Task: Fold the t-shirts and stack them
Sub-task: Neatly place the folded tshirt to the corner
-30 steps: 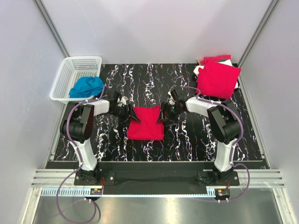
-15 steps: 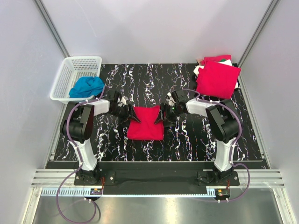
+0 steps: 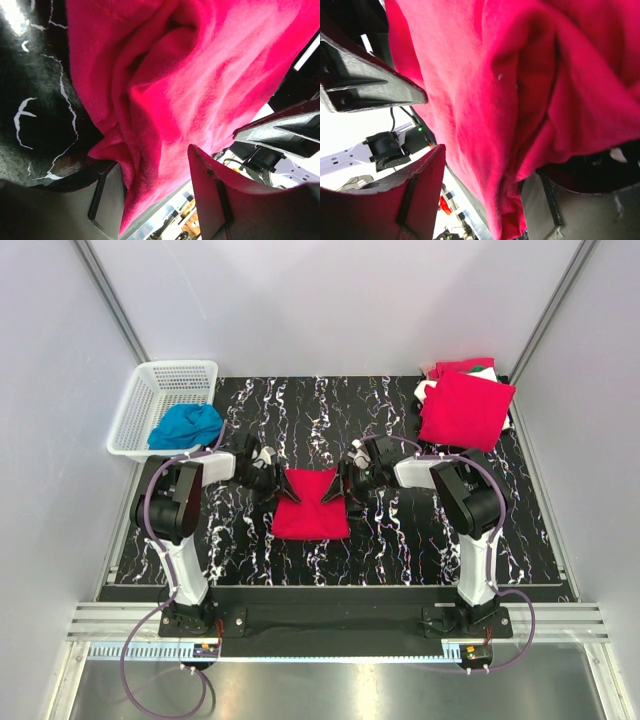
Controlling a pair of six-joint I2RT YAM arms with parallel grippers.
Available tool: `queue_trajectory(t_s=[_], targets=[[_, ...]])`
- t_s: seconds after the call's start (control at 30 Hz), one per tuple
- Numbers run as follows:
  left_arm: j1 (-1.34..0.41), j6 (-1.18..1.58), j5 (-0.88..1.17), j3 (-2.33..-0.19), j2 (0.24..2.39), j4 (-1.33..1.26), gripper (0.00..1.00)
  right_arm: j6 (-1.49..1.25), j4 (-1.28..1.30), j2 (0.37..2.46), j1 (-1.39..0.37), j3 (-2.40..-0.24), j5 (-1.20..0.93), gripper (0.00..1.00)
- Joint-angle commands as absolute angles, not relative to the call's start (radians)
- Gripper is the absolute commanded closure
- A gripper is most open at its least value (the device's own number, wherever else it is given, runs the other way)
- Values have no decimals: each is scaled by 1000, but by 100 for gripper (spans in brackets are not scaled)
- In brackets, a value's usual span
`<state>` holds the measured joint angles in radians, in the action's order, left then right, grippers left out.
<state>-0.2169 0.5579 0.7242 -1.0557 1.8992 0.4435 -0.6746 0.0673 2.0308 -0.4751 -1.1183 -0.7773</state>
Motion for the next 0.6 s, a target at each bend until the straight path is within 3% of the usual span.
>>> queue_trajectory(t_s=[0.0, 0.07, 0.1, 0.13, 0.27, 0.43, 0.5, 0.57], targets=[[-230, 508, 583, -1040, 1970, 440, 48, -621, 98, 2157, -491, -1061, -563, 36], [-232, 506, 583, -1042, 1973, 439, 60, -623, 97, 2161, -491, -1065, -557, 47], [-230, 506, 583, -1043, 1977, 439, 61, -621, 95, 2161, -492, -1066, -551, 52], [-230, 506, 583, -1045, 1979, 437, 62, -621, 97, 2161, -492, -1069, -549, 73], [-232, 509, 600, -1049, 1988, 430, 75, -626, 97, 2166, -492, -1075, -540, 100], [-233, 520, 615, -1061, 1994, 419, 83, -627, 89, 2166, -492, -1086, -541, 100], [-239, 523, 620, -1080, 1997, 419, 93, -627, 86, 2160, -492, -1092, -535, 100], [-247, 531, 627, -1095, 2002, 419, 96, -629, 87, 2149, -492, -1097, -528, 100]])
